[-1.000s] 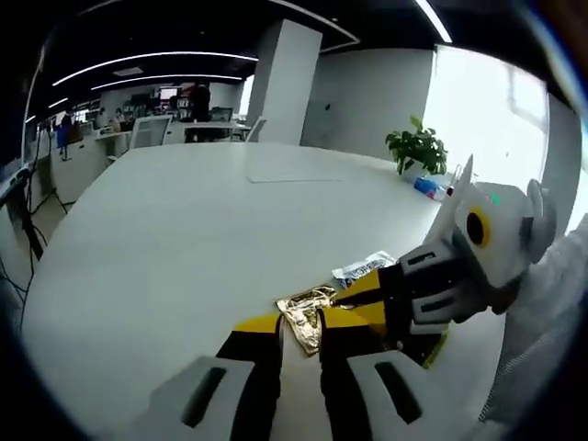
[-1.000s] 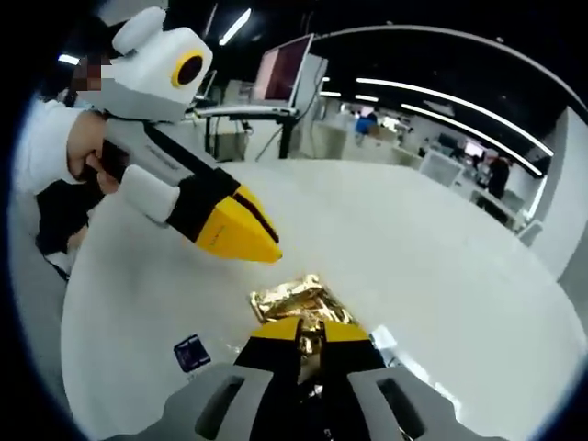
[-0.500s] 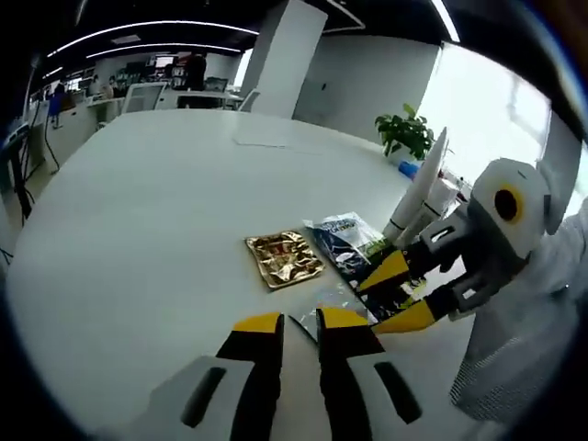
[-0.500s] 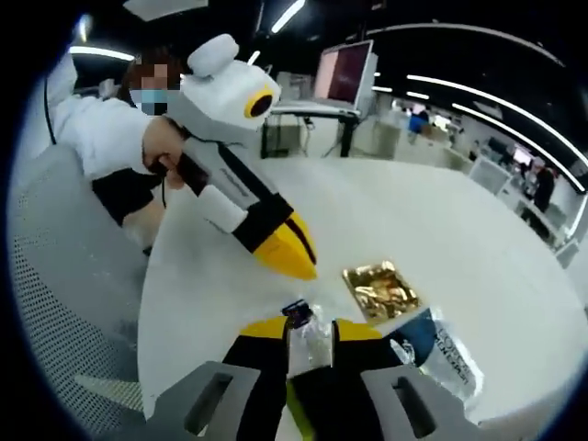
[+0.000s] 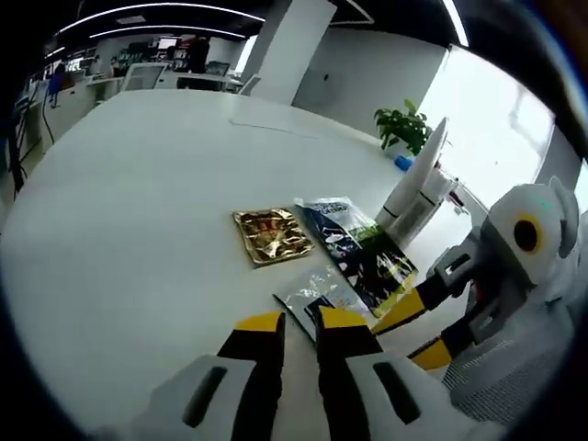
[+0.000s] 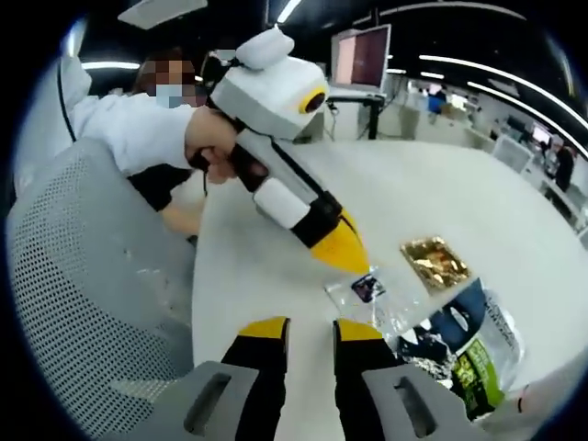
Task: Arrange the skincare products in the storage area until every visible bottle or jar stands upright without overlapping.
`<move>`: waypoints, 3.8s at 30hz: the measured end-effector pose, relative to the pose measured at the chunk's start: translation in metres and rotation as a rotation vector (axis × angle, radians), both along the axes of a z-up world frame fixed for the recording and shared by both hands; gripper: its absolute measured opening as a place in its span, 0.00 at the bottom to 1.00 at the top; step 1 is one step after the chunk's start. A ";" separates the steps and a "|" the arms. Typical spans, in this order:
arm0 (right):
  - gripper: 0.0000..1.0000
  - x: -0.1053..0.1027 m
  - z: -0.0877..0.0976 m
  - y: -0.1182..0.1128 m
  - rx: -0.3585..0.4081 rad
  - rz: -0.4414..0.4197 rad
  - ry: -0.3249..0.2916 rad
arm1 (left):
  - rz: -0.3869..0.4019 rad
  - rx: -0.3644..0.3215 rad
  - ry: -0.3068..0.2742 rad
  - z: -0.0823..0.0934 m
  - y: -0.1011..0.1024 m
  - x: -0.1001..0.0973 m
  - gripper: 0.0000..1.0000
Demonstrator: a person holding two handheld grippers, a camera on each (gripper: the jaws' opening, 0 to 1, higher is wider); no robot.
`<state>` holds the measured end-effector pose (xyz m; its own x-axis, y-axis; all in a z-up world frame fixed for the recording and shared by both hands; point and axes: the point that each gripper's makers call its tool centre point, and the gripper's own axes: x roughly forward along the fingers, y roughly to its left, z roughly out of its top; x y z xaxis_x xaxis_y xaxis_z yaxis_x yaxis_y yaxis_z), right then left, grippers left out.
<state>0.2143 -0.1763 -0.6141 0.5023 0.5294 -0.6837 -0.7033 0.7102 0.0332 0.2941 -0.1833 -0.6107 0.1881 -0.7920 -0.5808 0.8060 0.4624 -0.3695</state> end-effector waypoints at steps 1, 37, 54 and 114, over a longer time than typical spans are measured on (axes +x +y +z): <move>0.17 -0.001 -0.001 0.001 0.001 0.002 0.005 | -0.001 0.000 0.002 0.000 0.000 0.000 0.09; 0.17 0.003 0.005 0.011 0.066 -0.013 0.008 | 0.046 0.001 -0.095 0.008 -0.020 0.066 0.12; 0.16 0.001 0.008 0.011 0.081 -0.022 0.014 | 0.018 -0.002 -0.059 0.004 -0.034 0.047 0.11; 0.72 -0.061 0.121 -0.100 0.025 -0.336 -0.207 | -0.077 -0.073 -0.219 0.122 -0.005 -0.072 0.76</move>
<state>0.1537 -0.2764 -0.4927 0.7764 0.3272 -0.5387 -0.4254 0.9027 -0.0649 0.2220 -0.1887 -0.4884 0.2402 -0.8472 -0.4738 0.9025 0.3746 -0.2124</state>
